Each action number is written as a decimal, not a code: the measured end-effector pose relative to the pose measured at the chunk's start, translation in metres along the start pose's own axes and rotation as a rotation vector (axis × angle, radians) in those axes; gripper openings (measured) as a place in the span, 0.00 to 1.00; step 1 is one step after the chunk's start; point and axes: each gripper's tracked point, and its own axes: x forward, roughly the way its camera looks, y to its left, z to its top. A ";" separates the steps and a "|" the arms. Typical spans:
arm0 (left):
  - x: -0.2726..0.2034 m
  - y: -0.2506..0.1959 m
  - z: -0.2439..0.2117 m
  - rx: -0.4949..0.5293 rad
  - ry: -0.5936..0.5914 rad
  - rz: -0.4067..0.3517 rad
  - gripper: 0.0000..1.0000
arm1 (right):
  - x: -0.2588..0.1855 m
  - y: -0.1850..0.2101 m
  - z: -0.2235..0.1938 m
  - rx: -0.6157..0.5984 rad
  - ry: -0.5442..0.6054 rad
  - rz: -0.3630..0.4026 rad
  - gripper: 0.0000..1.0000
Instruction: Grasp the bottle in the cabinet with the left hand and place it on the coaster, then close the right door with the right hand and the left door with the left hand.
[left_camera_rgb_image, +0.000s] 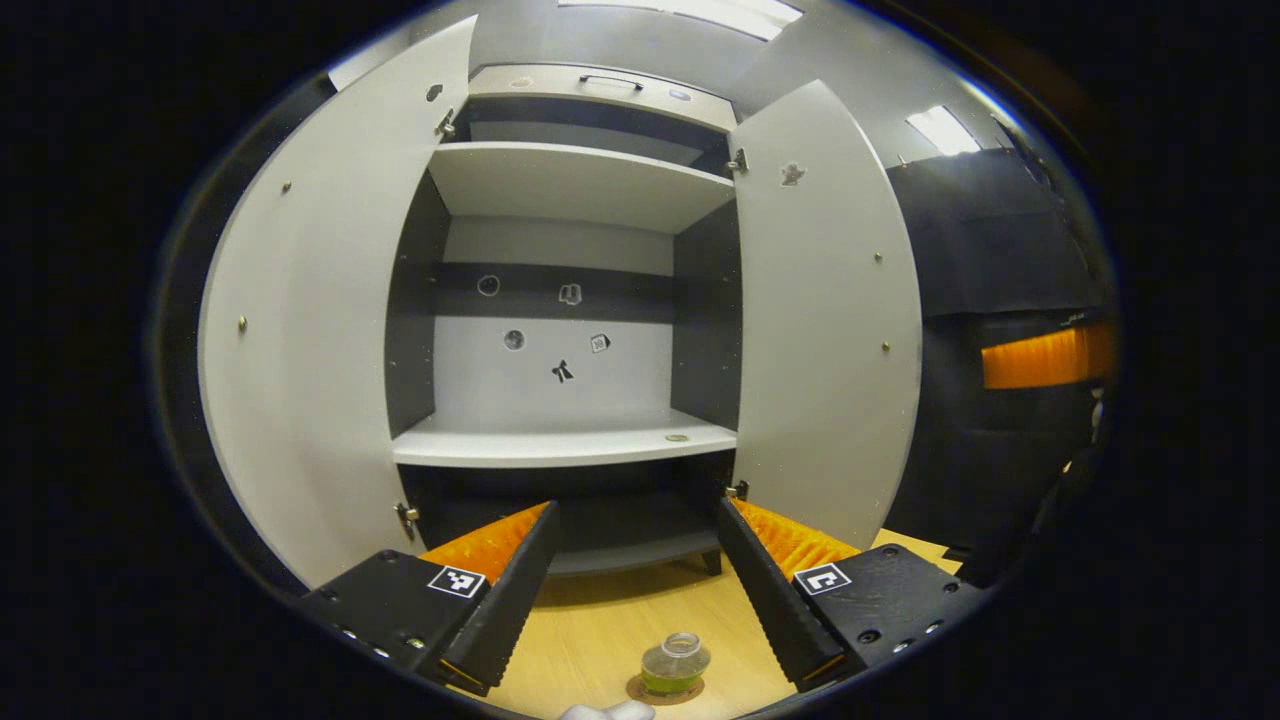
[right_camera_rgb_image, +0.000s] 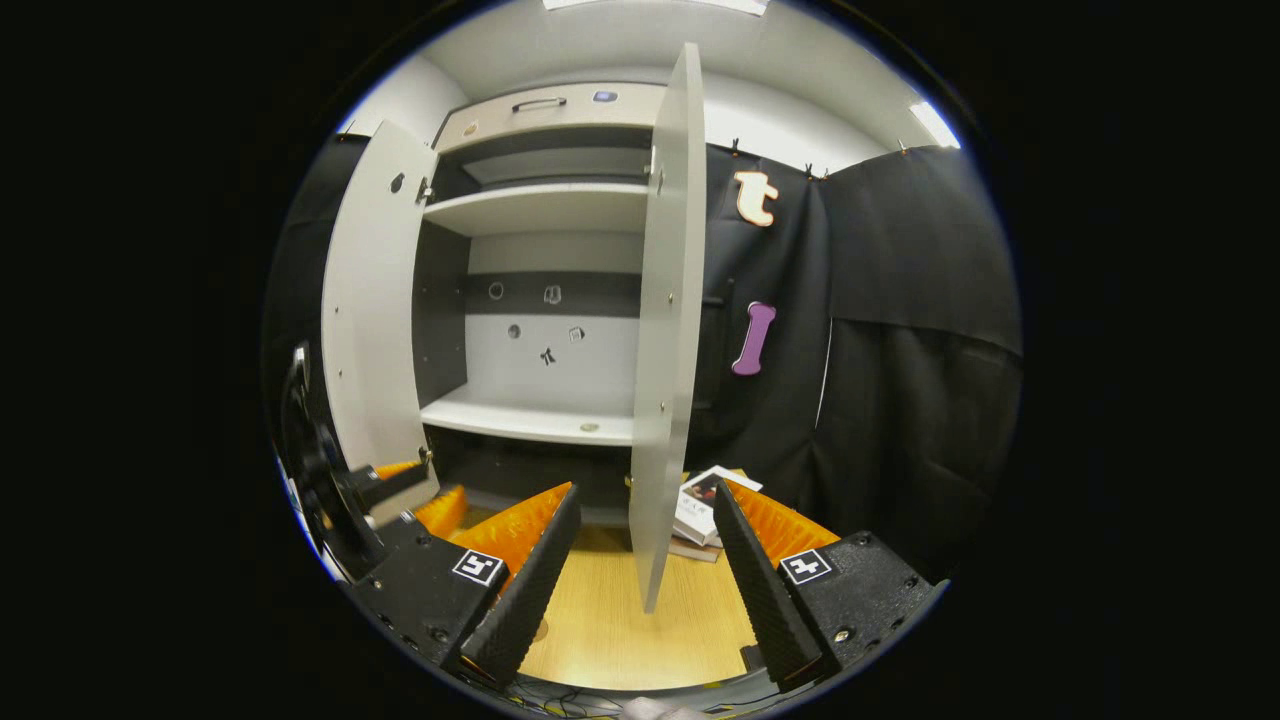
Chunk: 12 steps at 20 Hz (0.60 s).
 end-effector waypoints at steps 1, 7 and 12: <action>-0.006 0.011 0.014 0.003 -0.006 0.024 0.96 | 0.001 -0.001 0.002 0.010 -0.007 0.000 0.83; -0.073 0.068 0.063 0.044 -0.036 0.167 0.96 | 0.010 -0.020 0.024 0.038 -0.050 -0.012 0.83; -0.127 0.107 0.066 0.056 -0.007 0.288 0.96 | 0.029 -0.058 0.054 0.028 -0.090 -0.024 0.83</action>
